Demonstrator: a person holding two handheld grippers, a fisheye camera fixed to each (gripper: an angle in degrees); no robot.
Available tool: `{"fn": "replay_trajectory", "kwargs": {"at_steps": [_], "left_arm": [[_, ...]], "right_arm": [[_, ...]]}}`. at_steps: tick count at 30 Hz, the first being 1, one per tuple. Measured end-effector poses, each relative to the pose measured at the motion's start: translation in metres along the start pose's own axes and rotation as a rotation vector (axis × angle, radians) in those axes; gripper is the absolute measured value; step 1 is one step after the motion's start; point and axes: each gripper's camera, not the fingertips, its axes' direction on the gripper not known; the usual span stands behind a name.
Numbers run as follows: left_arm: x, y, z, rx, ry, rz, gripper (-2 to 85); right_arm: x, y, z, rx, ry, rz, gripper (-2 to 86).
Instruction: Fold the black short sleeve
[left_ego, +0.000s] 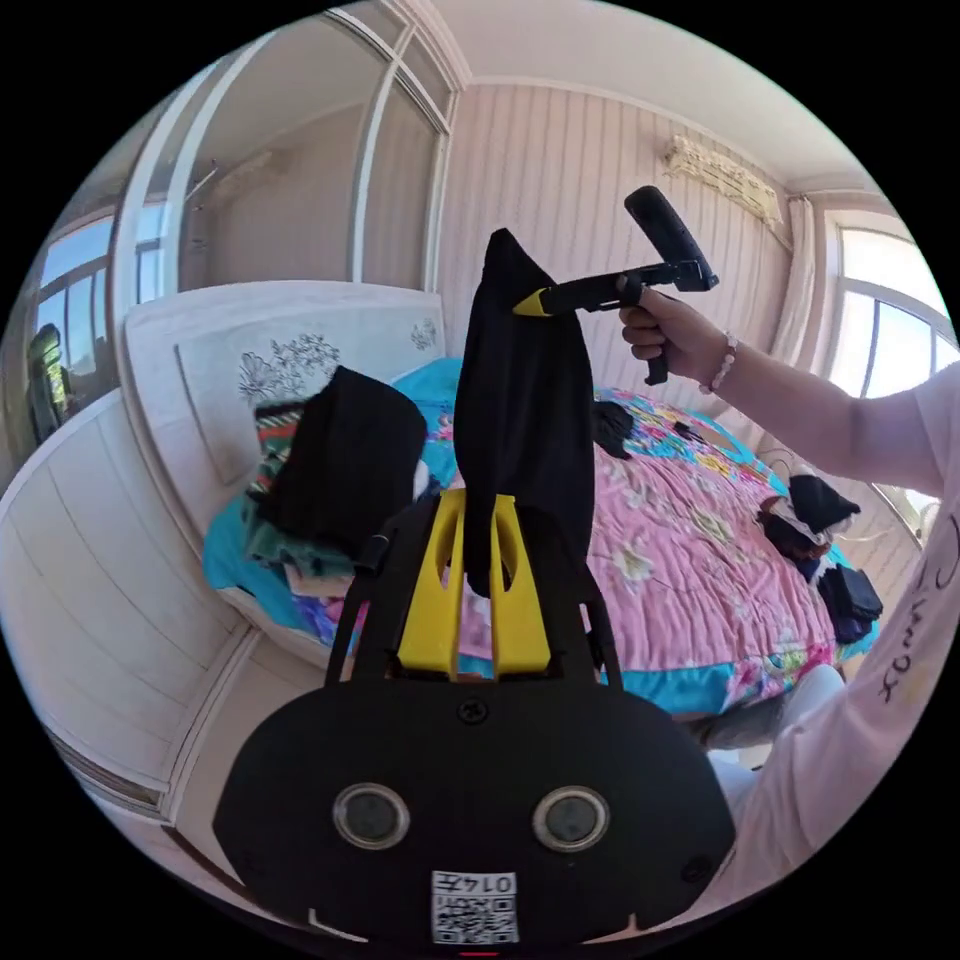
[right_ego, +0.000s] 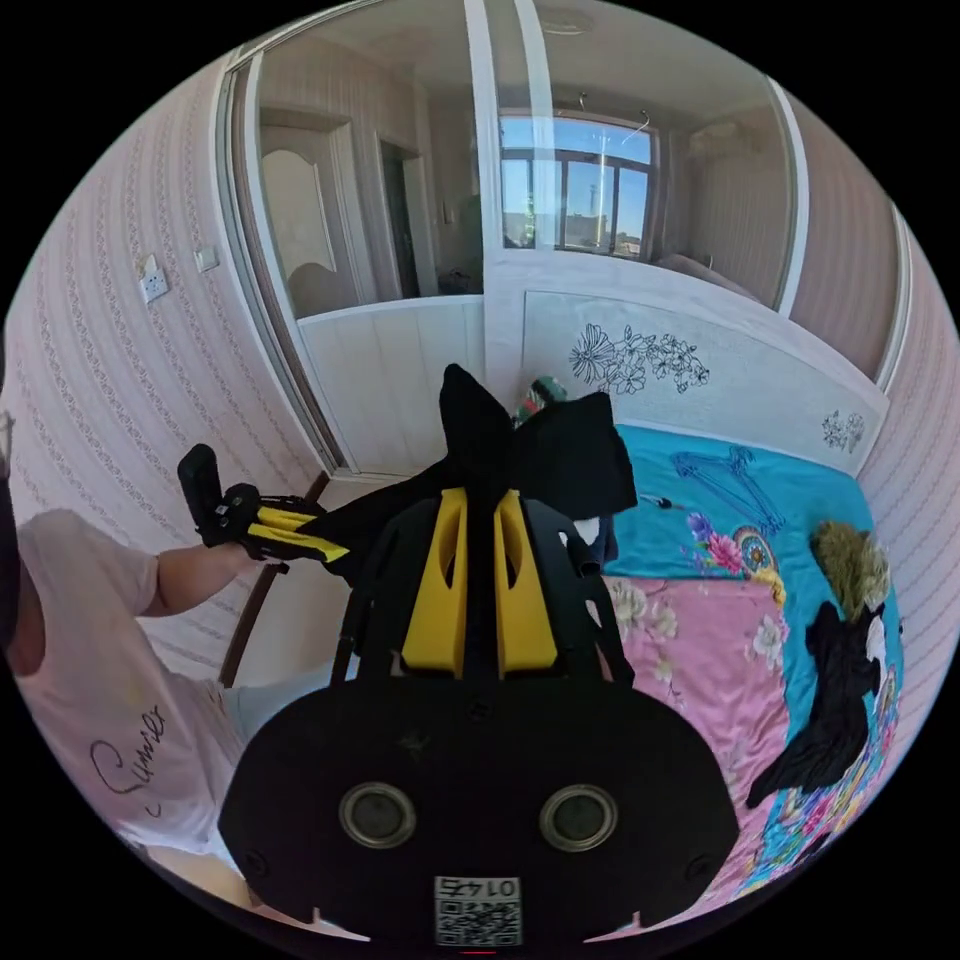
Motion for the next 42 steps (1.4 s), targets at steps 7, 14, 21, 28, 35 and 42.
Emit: {"fn": "replay_trajectory", "kwargs": {"at_steps": [7, 14, 21, 28, 35, 42], "left_arm": [[-0.1, 0.005, 0.063, -0.117, -0.217, -0.292, 8.3], [-0.076, 0.048, 0.099, -0.204, -0.204, -0.263, 7.7], [0.028, 0.09, 0.006, -0.054, -0.257, -0.046, 5.7], [0.163, 0.161, -0.015, -0.109, 0.052, -0.021, -0.7], [0.391, 0.167, 0.014, -0.04, 0.28, 0.375, -1.0], [0.618, 0.159, 0.042, 0.015, 0.661, 0.578, -1.0]], "right_arm": [[0.034, -0.047, 0.098, -0.184, 0.143, 0.209, 13.6], [0.022, 0.034, 0.104, -0.273, 0.121, 0.126, 12.0], [-0.04, 0.219, -0.054, -0.033, 0.205, 0.198, 10.4], [-0.133, 0.495, -0.188, -0.256, 0.4, 0.712, 9.7], [-0.28, 0.72, -0.348, -0.169, 0.768, 1.252, 11.3], [-0.366, 0.843, -0.434, -0.083, 1.021, 1.408, 11.4]]}}
